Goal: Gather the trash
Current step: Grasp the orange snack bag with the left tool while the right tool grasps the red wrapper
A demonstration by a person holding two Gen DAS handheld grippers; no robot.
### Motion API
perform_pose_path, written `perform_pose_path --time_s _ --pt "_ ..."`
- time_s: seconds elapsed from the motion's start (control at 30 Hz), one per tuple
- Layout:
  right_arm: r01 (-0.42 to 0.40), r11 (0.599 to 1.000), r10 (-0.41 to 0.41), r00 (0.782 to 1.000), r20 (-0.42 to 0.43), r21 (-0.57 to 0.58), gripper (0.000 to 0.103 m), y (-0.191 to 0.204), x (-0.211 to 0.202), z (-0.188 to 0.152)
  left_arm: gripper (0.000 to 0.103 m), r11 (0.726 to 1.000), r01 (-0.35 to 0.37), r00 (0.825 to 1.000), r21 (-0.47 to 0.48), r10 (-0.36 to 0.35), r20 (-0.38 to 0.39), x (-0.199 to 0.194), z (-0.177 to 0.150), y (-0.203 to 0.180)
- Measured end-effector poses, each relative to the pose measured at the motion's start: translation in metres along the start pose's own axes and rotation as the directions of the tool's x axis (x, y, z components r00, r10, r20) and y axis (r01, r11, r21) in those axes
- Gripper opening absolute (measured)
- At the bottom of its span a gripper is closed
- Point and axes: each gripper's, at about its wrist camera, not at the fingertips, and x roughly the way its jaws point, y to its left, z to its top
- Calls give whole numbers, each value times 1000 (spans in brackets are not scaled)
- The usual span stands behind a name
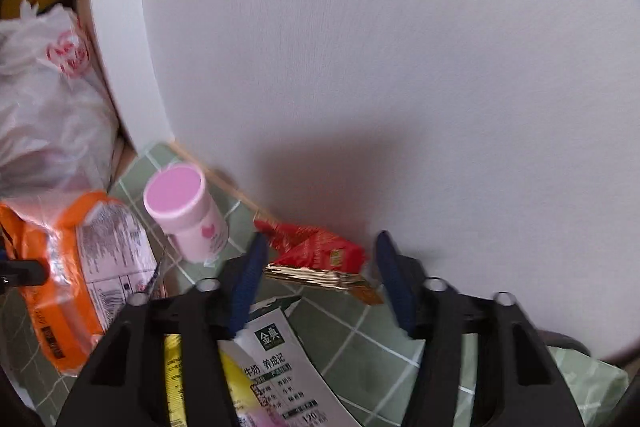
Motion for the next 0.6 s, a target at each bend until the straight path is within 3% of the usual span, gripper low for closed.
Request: perform_pose_path --time_s 0.13,0.23,0.37,0.47,0.53,0.6 --pt "-8 1000 8 1000 -5 -7 42 2 -14 -20 42 1000 28 1000 8 -28 6 0 2 1" --pt "12 999 -13 999 31 31 42 -4 -40 -38 43 1000 20 1000 2 -20 5 7 3 2" --pt "14 995 -22 996 81 101 42 -10 -76 -56 49 1000 14 998 -8 -14 69 2 7 0" --pt "10 989 -26 994 107 147 42 -14 -102 -73 49 1000 -1 993 -26 4 119 -5 11 -1" --pt "18 985 -39 992 118 170 42 -16 -117 -85 49 999 -18 993 -28 22 115 -2 10 -4" --pt "28 981 -53 991 124 193 42 -19 -131 -99 41 998 -39 996 -53 43 81 3 6 -3"
